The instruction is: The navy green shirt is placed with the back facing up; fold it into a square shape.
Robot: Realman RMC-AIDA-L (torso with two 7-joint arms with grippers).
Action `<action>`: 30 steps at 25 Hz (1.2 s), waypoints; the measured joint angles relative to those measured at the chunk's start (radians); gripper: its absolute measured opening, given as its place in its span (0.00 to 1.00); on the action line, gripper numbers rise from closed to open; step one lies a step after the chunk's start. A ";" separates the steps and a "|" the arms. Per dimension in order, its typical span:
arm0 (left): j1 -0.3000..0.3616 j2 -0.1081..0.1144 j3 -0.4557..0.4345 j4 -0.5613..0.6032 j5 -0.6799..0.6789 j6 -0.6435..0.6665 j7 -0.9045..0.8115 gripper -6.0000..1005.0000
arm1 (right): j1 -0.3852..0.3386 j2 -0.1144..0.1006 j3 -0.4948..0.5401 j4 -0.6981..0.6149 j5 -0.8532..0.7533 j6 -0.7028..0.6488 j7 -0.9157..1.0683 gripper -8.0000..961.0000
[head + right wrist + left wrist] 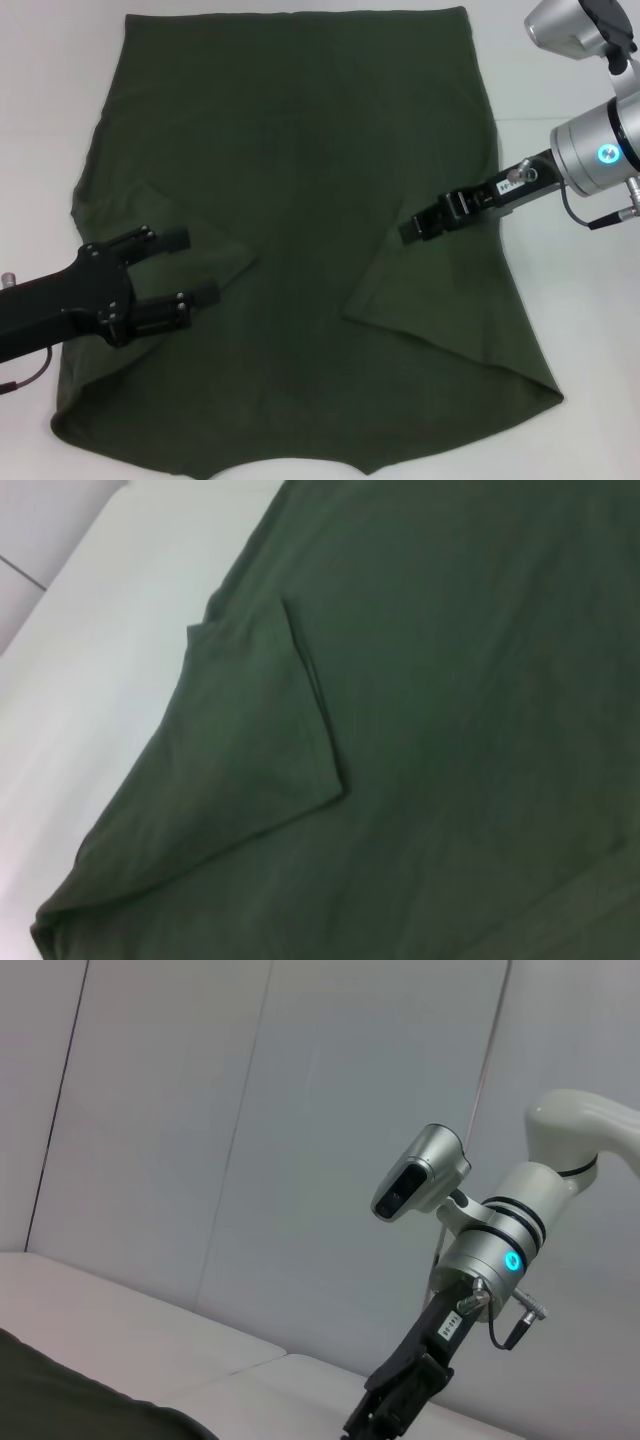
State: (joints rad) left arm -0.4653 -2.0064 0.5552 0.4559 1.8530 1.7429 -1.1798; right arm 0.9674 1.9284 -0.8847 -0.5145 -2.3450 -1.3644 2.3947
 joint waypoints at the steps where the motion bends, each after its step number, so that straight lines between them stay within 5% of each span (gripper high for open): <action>1: 0.001 0.000 0.000 0.000 0.000 0.001 -0.010 0.88 | -0.001 0.000 0.006 -0.001 0.004 0.001 -0.003 0.29; 6: -0.001 0.015 0.000 0.004 0.000 0.002 -0.128 0.88 | -0.038 -0.024 0.083 -0.019 0.089 -0.016 -0.048 0.50; 9: -0.009 0.047 -0.001 0.007 0.004 0.005 -0.307 0.88 | -0.055 -0.039 0.102 -0.020 0.122 -0.045 -0.064 0.72; 21: 0.088 0.142 -0.062 0.121 0.120 0.042 -0.968 0.88 | -0.122 -0.077 0.137 -0.029 0.148 -0.180 -0.101 0.95; 30: 0.097 0.173 -0.202 0.131 0.380 0.047 -1.128 0.88 | -0.135 -0.087 0.127 -0.021 0.141 -0.216 -0.113 0.96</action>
State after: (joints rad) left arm -0.3683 -1.8332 0.3537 0.5870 2.2326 1.7900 -2.3080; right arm 0.8326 1.8410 -0.7574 -0.5353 -2.2044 -1.5800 2.2822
